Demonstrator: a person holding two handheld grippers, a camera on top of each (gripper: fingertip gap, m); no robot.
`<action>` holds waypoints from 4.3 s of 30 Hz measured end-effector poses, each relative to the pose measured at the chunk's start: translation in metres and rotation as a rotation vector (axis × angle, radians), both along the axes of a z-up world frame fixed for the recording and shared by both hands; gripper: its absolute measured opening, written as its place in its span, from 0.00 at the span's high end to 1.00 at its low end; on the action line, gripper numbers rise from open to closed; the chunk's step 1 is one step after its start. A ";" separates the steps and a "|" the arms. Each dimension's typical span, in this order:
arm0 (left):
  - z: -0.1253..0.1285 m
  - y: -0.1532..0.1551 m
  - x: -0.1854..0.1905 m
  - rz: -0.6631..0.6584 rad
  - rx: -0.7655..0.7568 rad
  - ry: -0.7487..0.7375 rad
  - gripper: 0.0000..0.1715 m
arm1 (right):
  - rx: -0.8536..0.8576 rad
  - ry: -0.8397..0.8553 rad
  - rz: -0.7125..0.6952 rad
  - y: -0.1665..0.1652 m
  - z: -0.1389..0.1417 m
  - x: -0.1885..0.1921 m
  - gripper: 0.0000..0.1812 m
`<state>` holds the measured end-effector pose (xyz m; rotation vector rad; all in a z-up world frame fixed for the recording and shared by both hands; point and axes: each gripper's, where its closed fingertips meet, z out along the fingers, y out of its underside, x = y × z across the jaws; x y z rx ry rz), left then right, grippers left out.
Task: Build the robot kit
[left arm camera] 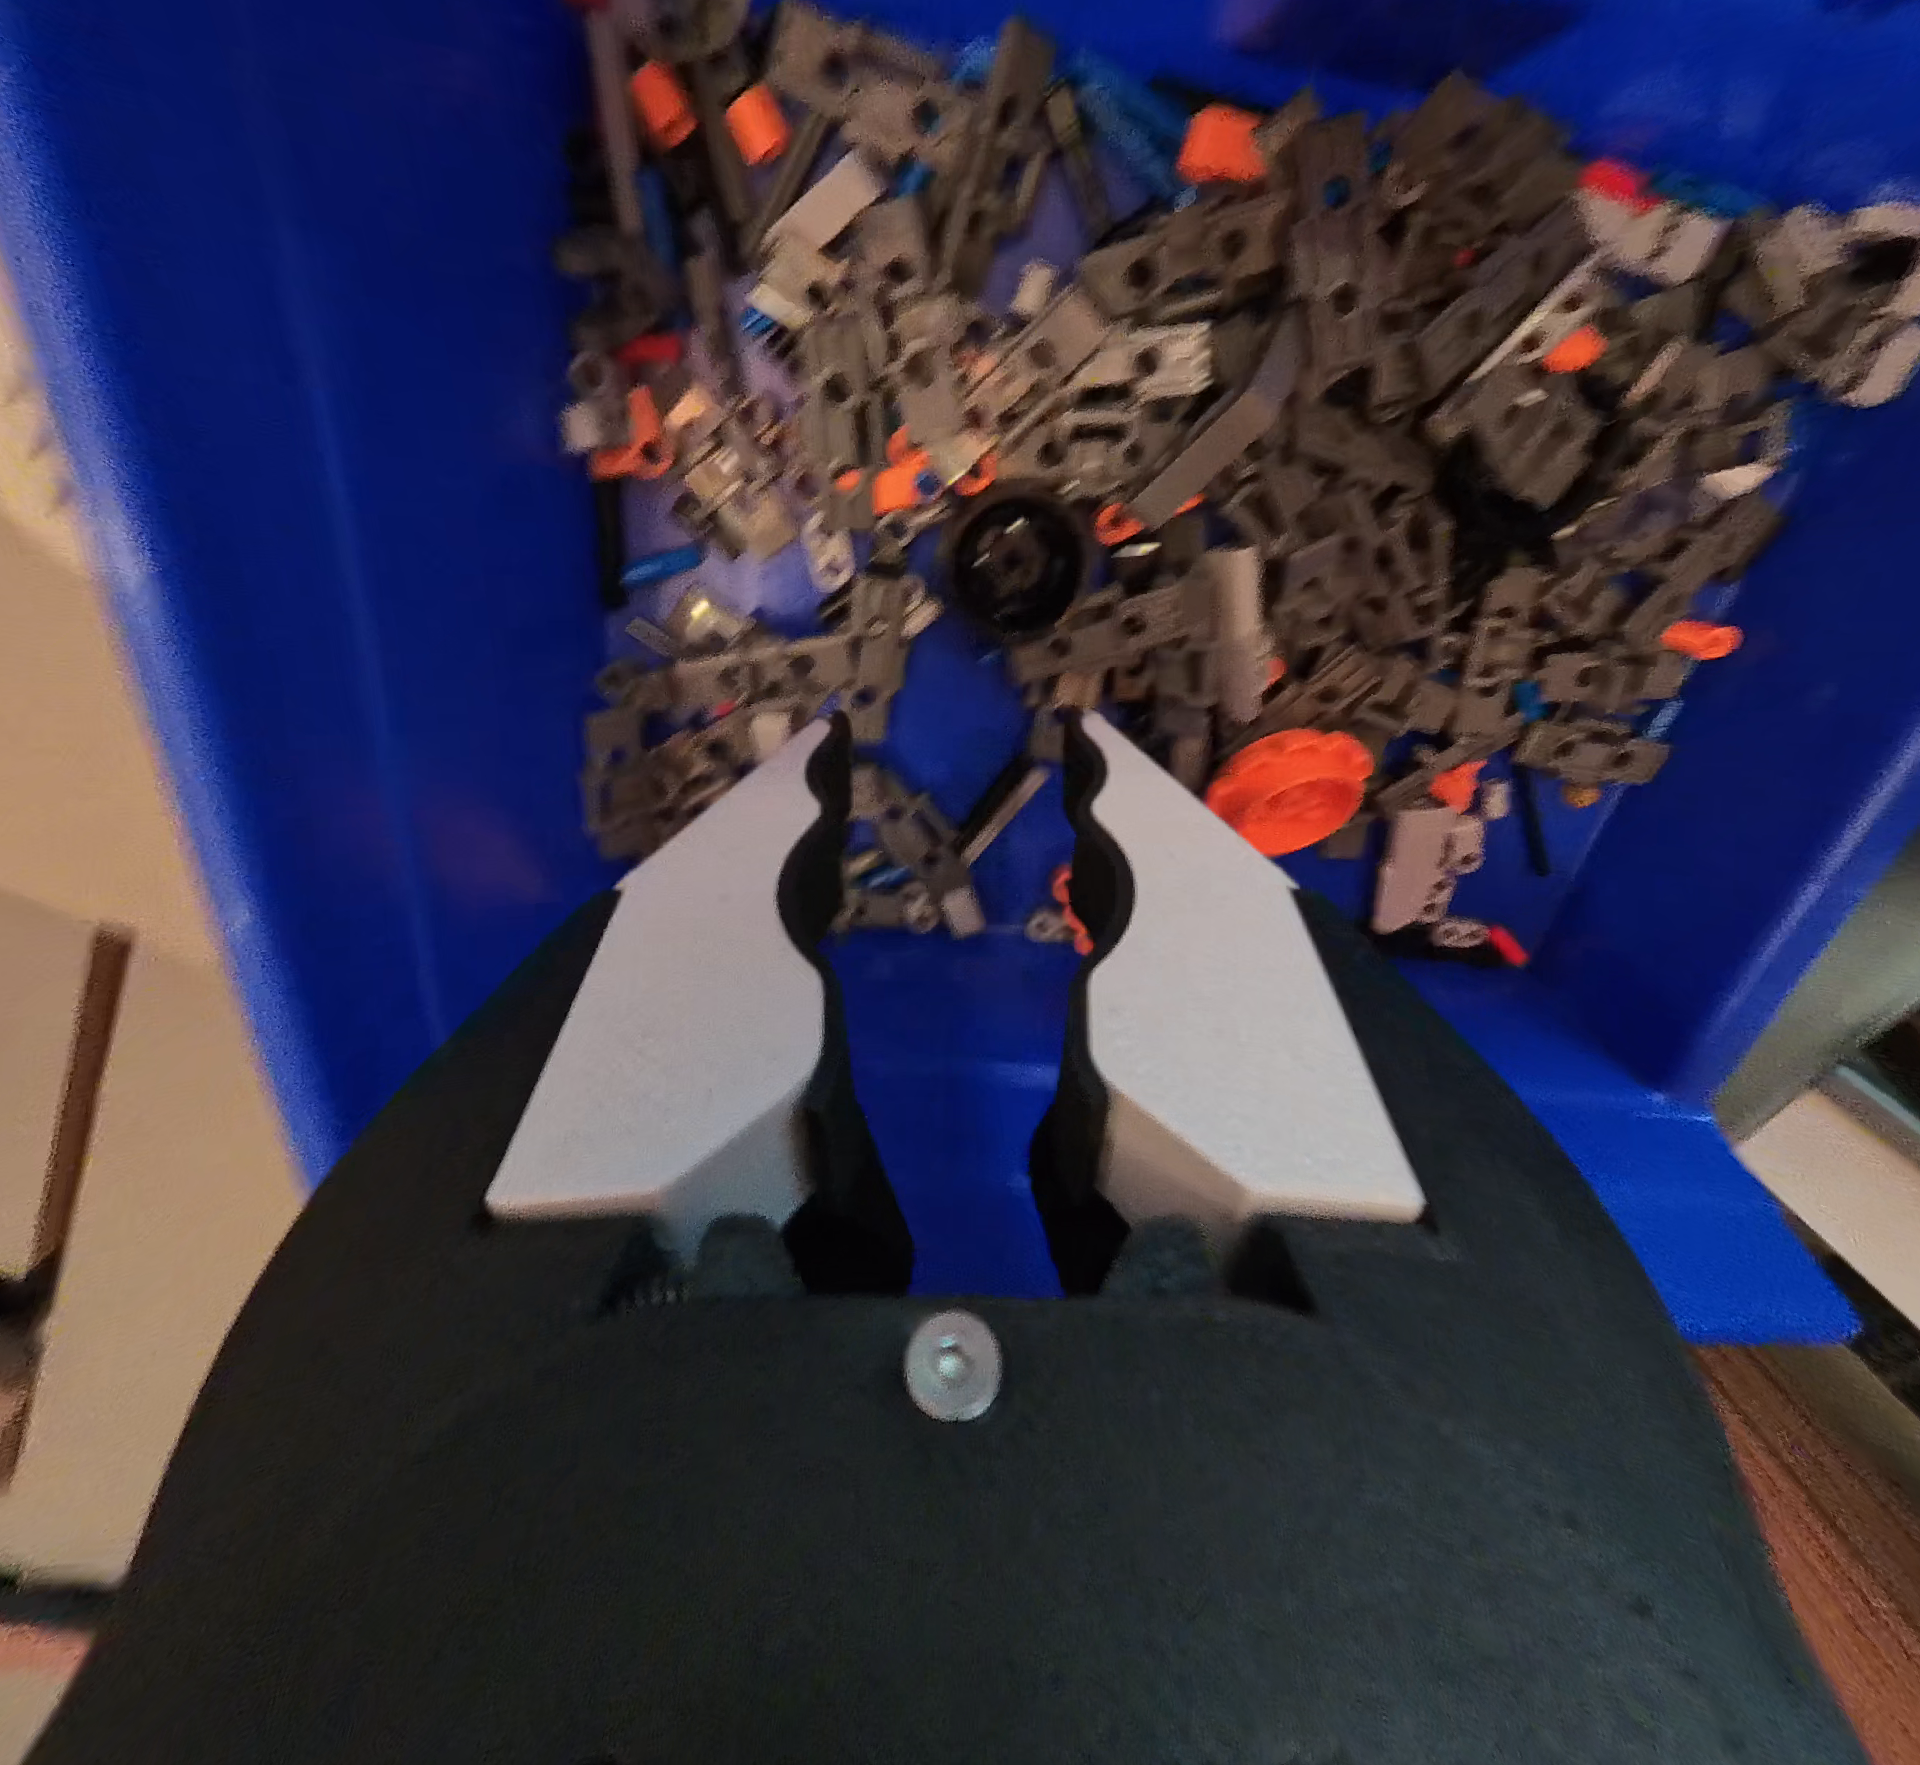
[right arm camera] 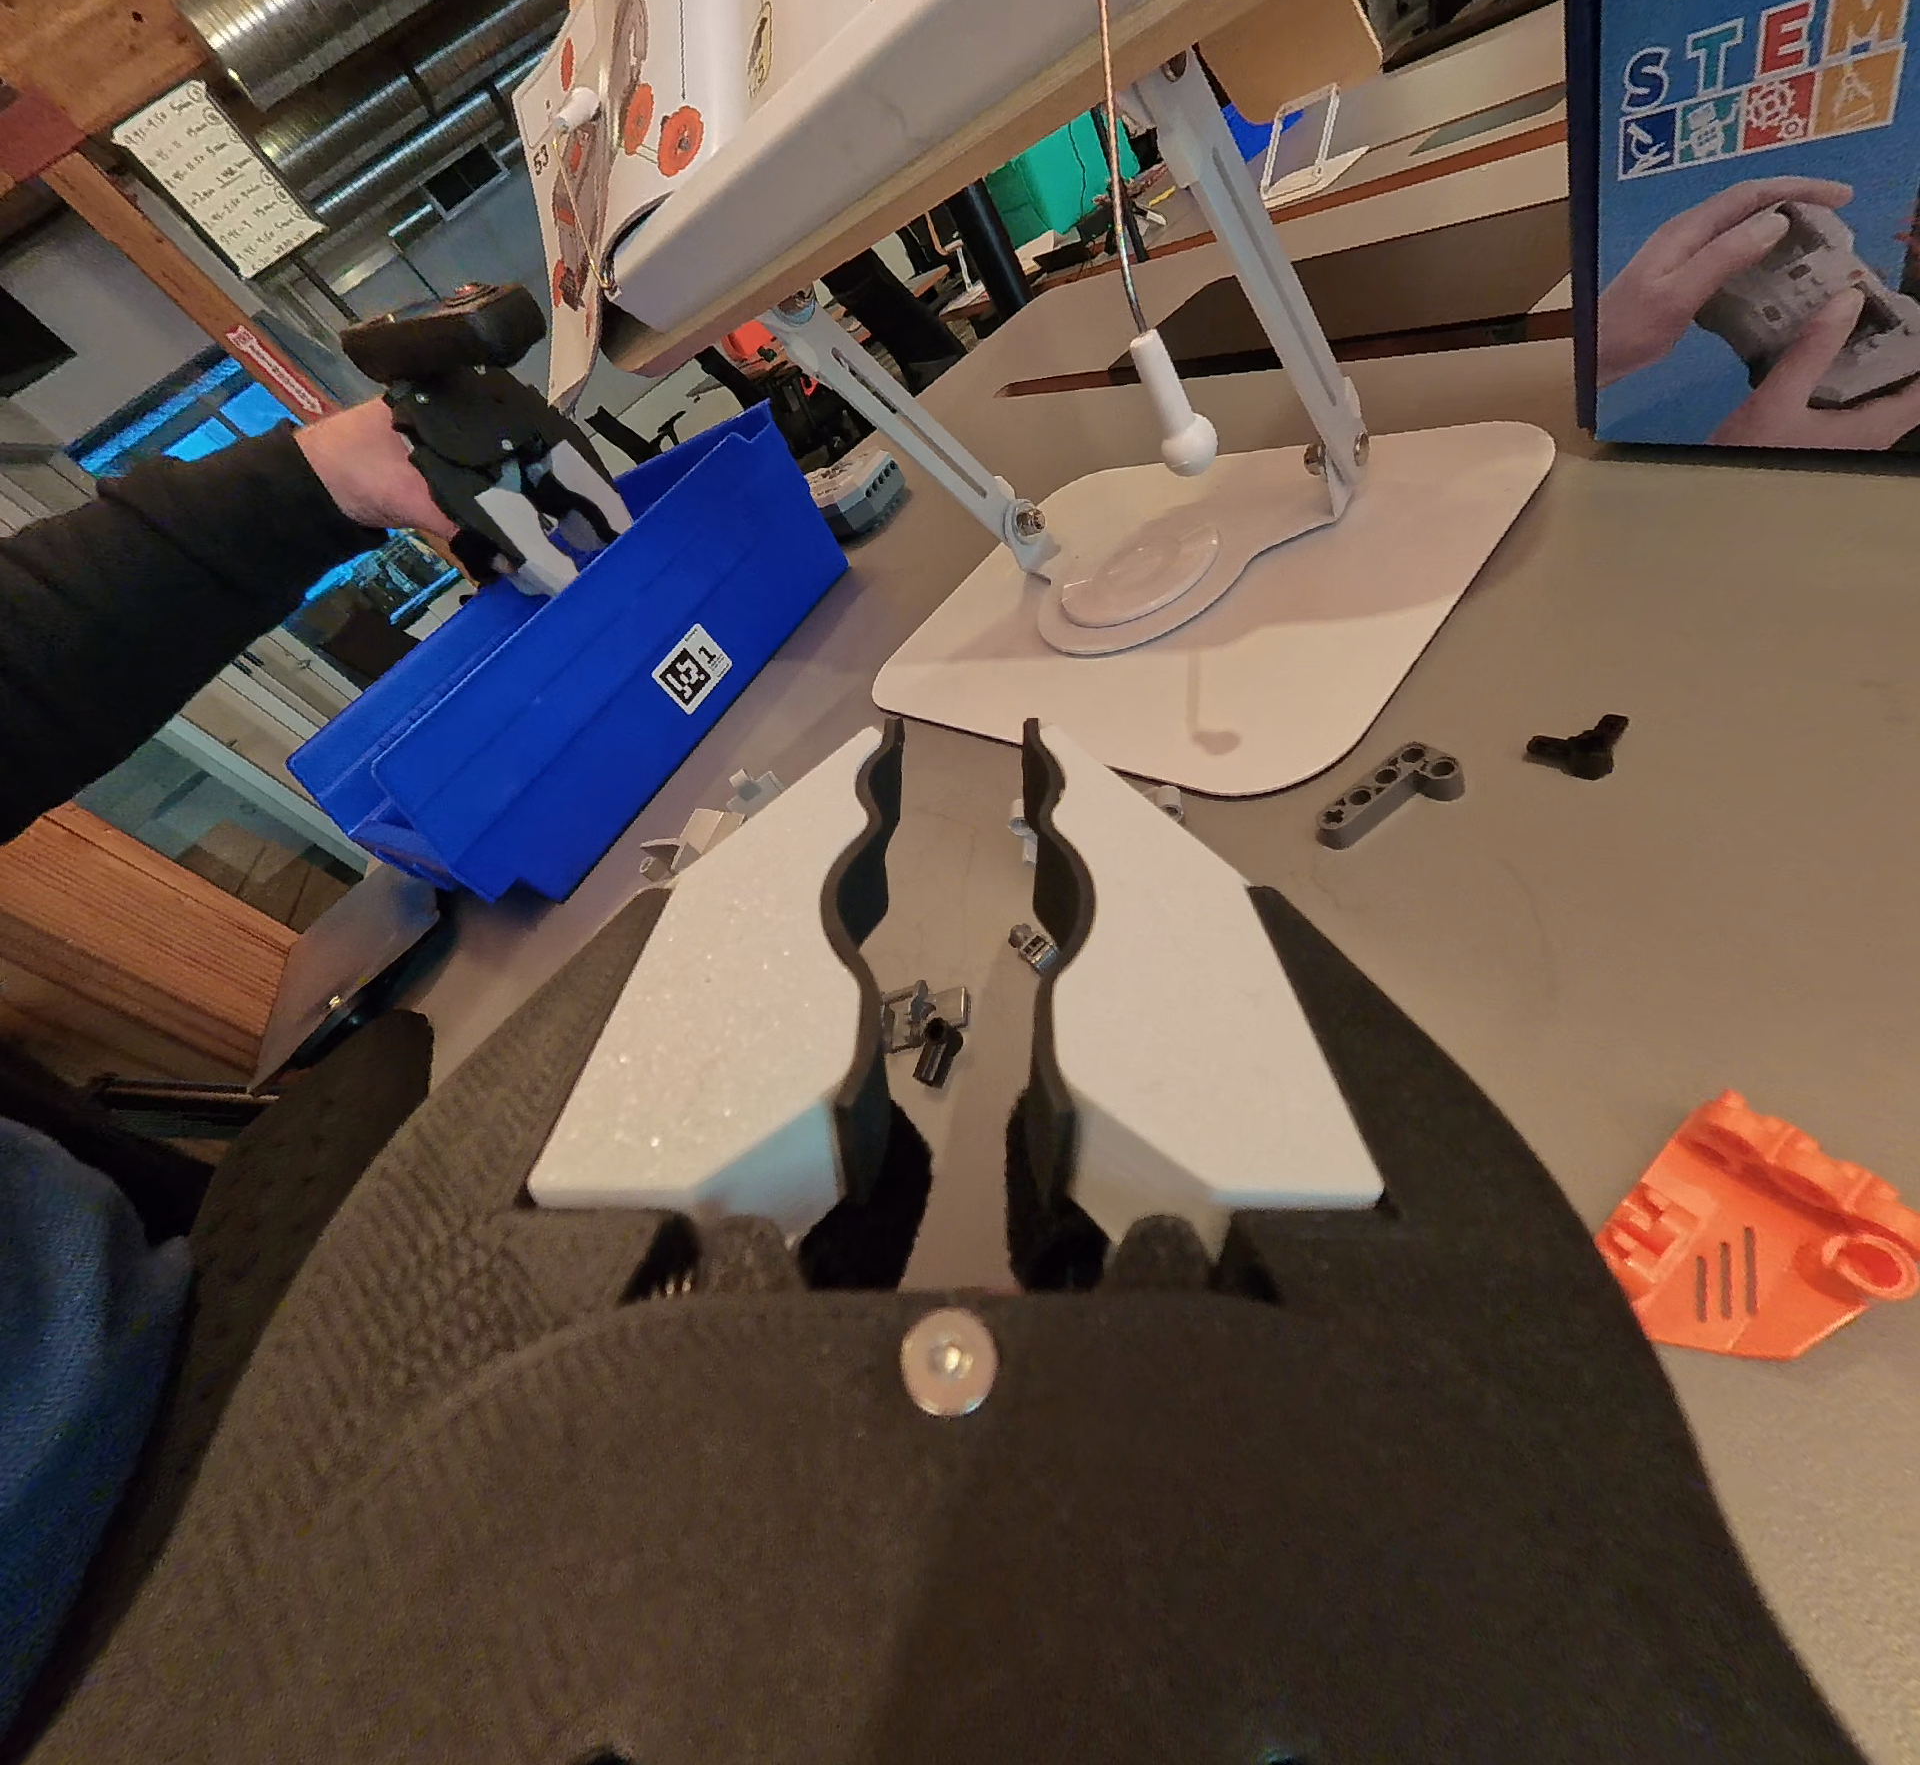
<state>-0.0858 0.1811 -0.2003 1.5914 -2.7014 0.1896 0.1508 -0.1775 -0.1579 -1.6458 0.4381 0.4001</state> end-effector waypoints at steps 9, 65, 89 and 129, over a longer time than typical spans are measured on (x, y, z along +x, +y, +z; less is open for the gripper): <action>-0.022 -0.035 -0.012 -0.042 -0.042 0.102 0.79 | 0.003 -0.001 -0.001 0.000 0.000 0.000 0.89; -0.031 -0.093 -0.020 0.073 -0.130 0.079 0.67 | 0.029 0.005 -0.004 -0.003 0.004 0.001 0.89; -0.011 -0.093 -0.002 0.128 -0.127 -0.027 0.49 | 0.031 0.006 -0.006 -0.003 0.004 0.001 0.89; -0.020 -0.052 0.048 0.237 -0.028 -0.217 0.67 | 0.036 0.005 -0.011 -0.004 0.005 0.002 0.89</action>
